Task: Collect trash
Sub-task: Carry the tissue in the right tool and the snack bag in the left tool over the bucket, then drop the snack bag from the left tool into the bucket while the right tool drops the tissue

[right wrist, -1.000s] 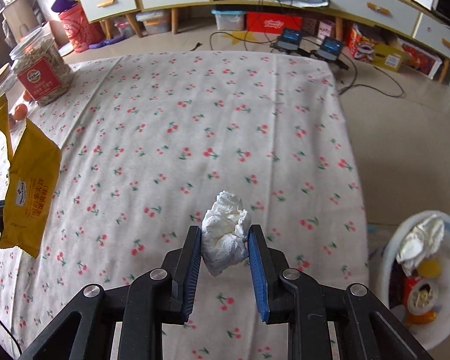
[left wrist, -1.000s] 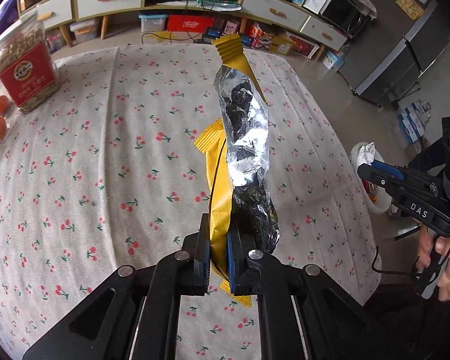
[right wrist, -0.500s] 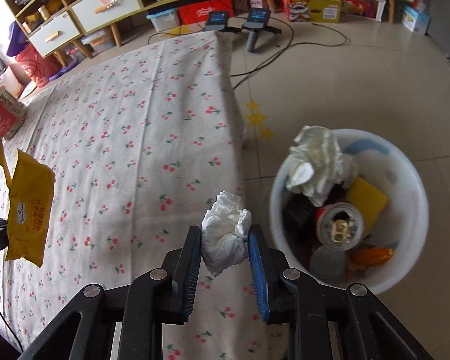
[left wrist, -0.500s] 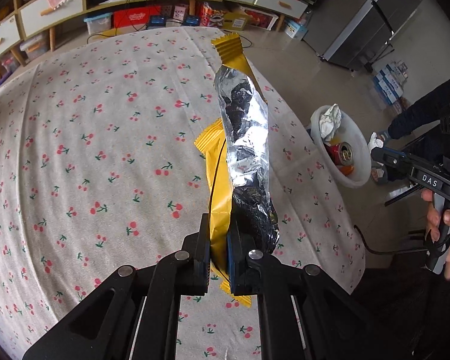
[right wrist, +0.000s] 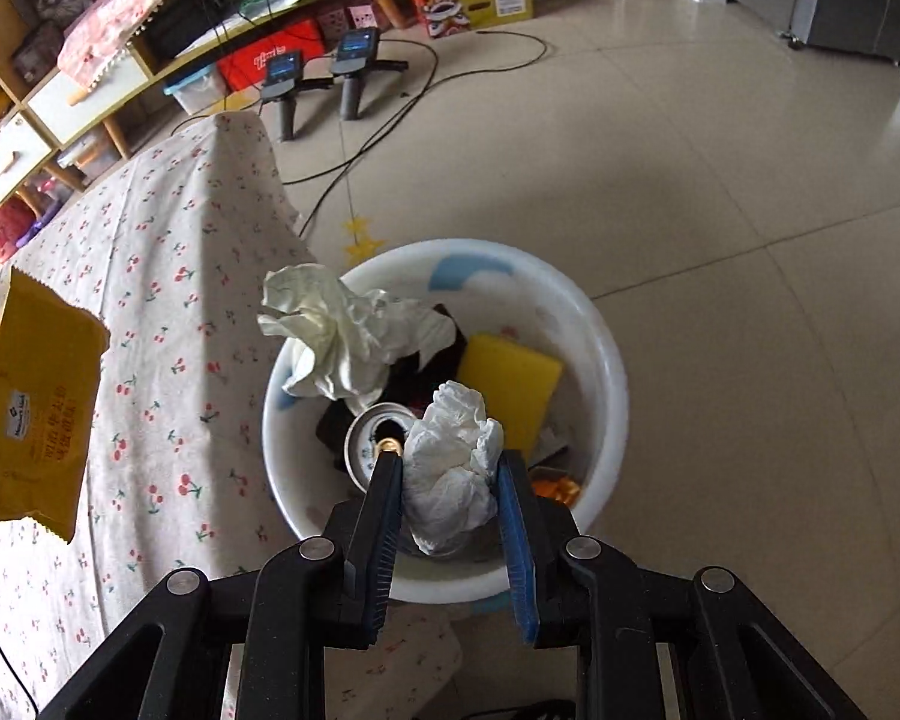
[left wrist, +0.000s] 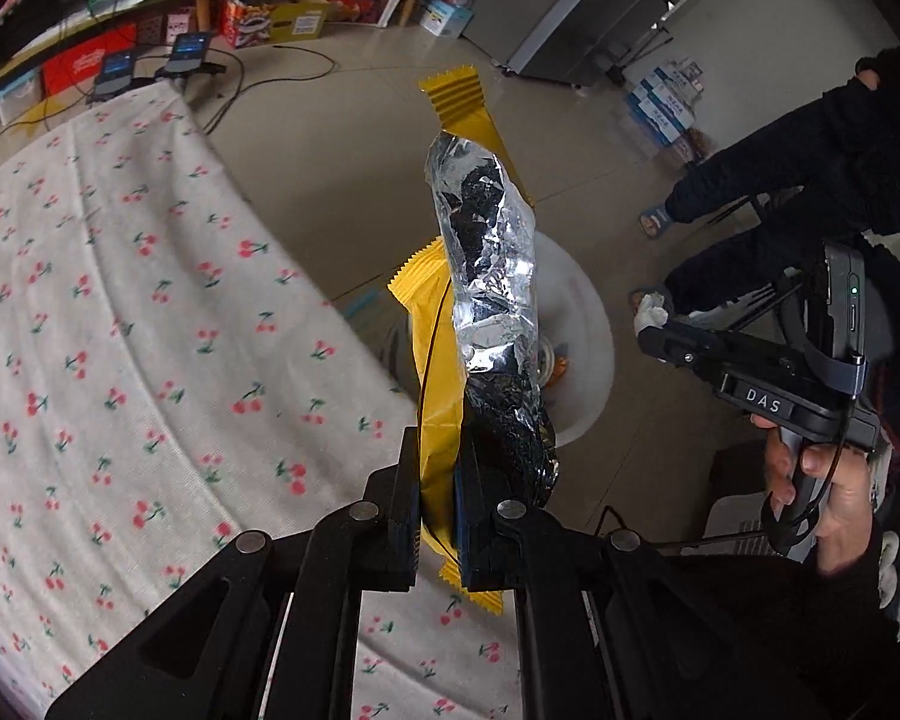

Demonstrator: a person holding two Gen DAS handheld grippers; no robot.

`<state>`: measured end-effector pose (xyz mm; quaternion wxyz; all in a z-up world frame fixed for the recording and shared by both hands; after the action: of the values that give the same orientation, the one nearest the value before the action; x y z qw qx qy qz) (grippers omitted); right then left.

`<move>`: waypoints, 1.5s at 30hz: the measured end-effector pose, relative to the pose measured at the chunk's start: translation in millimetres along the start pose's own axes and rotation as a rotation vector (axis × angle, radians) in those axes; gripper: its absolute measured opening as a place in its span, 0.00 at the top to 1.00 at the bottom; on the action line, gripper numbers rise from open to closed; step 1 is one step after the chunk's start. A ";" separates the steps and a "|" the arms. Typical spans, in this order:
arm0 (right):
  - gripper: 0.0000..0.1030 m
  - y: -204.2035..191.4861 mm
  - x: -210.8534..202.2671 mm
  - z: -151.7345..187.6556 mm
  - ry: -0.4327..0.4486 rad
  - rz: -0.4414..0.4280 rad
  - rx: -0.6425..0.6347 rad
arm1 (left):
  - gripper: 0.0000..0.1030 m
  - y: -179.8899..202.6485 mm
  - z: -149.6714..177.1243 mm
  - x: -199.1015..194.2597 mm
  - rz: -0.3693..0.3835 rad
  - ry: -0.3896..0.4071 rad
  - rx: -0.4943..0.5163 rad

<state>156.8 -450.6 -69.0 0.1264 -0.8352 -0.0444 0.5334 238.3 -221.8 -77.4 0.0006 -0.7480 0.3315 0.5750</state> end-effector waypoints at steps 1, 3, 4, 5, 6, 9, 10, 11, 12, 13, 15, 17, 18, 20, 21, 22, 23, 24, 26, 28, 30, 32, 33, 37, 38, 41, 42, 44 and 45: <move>0.73 2.8 0.6 0.8 -0.004 0.003 0.001 | 0.92 6.1 -5.5 5.5 0.014 -0.007 0.010; 0.73 7.0 0.3 1.8 -0.010 0.006 -0.001 | 0.92 19.2 -15.0 16.1 0.039 -0.017 0.027; 0.73 8.3 -0.1 2.4 -0.011 0.004 -0.001 | 0.92 24.0 -19.3 19.9 0.049 -0.021 0.036; 0.73 9.8 -0.5 1.7 -0.012 0.001 -0.001 | 0.92 29.1 -22.2 23.6 0.056 -0.024 0.044; 0.73 11.1 -0.9 2.0 -0.012 -0.003 -0.001 | 0.92 33.2 -24.7 27.1 0.060 -0.027 0.051; 0.73 15.8 -1.6 3.1 -0.010 -0.012 0.005 | 0.92 43.8 -31.2 35.5 0.063 -0.038 0.076; 0.73 17.3 -2.7 3.1 -0.009 -0.018 0.010 | 0.92 46.8 -32.5 37.9 0.061 -0.042 0.084; 0.73 18.7 -3.0 2.8 -0.009 -0.023 0.015 | 0.92 49.4 -35.0 40.5 0.060 -0.047 0.090; 0.73 20.2 -3.8 2.8 -0.007 -0.026 0.021 | 0.92 51.6 -35.9 42.2 0.057 -0.052 0.093; 0.73 20.6 -4.2 2.7 -0.006 -0.028 0.026 | 0.92 54.0 -37.4 44.6 0.055 -0.058 0.098; 0.73 22.4 -5.9 3.0 -0.004 -0.030 0.032 | 0.92 56.4 -39.3 47.9 0.046 -0.065 0.107; 0.73 26.2 -7.2 3.4 -0.001 -0.032 0.039 | 0.92 59.7 -42.7 52.7 0.040 -0.071 0.114; 0.73 27.9 -7.6 3.7 0.000 -0.034 0.043 | 0.92 60.6 -44.1 54.7 0.034 -0.074 0.116; 0.73 32.3 -7.8 4.2 0.000 -0.030 0.053 | 0.92 63.7 -44.8 58.5 0.022 -0.079 0.119; 0.73 34.4 -8.0 4.5 0.000 -0.028 0.059 | 0.92 63.7 -46.0 60.7 0.018 -0.081 0.117; 0.73 36.8 -8.3 3.7 0.000 -0.028 0.064 | 0.92 64.3 -46.7 63.2 0.014 -0.085 0.119; 0.73 38.7 -8.9 3.6 0.002 -0.027 0.068 | 0.92 64.9 -48.6 66.4 0.008 -0.089 0.121; 0.73 40.4 -9.5 3.4 0.003 -0.025 0.072 | 0.92 66.7 -49.3 68.1 0.004 -0.094 0.121; 0.73 43.7 -11.0 3.3 0.007 -0.027 0.085 | 0.92 66.8 -53.2 72.2 -0.005 -0.096 0.119; 0.72 46.7 -12.3 3.6 0.012 -0.027 0.097 | 0.92 67.5 -56.7 75.5 -0.015 -0.093 0.119; 0.72 47.8 -13.1 4.8 0.015 -0.028 0.104 | 0.90 66.5 -59.3 77.0 -0.022 -0.095 0.114; 0.72 48.8 -13.0 5.6 0.015 -0.025 0.107 | 0.85 64.3 -61.9 79.6 -0.037 -0.096 0.103; 0.72 49.0 -12.6 6.1 0.013 -0.021 0.106 | 0.81 63.0 -62.3 80.0 -0.047 -0.097 0.101; 0.72 50.8 -10.4 6.2 0.008 -0.018 0.108 | 0.43 63.4 -59.5 73.2 -0.071 -0.075 0.095; 0.72 50.6 -10.2 5.9 0.008 -0.019 0.110 | 0.43 63.5 -58.5 70.6 -0.077 -0.073 0.098; 0.72 49.1 -9.4 3.4 0.011 -0.023 0.113 | 0.42 61.6 -53.3 60.7 -0.093 -0.062 0.100; 0.72 48.4 -8.6 2.7 0.011 -0.026 0.115 | 0.40 60.6 -51.0 56.6 -0.100 -0.059 0.102; 0.72 47.1 -6.1 1.4 0.010 -0.027 0.116 | 0.35 58.6 -45.2 47.1 -0.120 -0.047 0.105; 0.72 46.4 -5.4 0.7 0.009 -0.027 0.116 | 0.34 57.7 -41.4 41.9 -0.130 -0.041 0.108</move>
<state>151.1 -496.3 -76.5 0.1820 -0.8281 -0.0240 0.5297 250.2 -303.3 -77.5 0.0850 -0.7550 0.3125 0.5701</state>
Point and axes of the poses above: each gripper's, at about its wrist camera, not at the fingertips, and x roughly the way its jaws point, y to its right, z to its underside, the point moved 3 cm from there along x, roughly the way its jaws point, and after that the axes turned 4 degrees about -z, right-handed, at the moved point
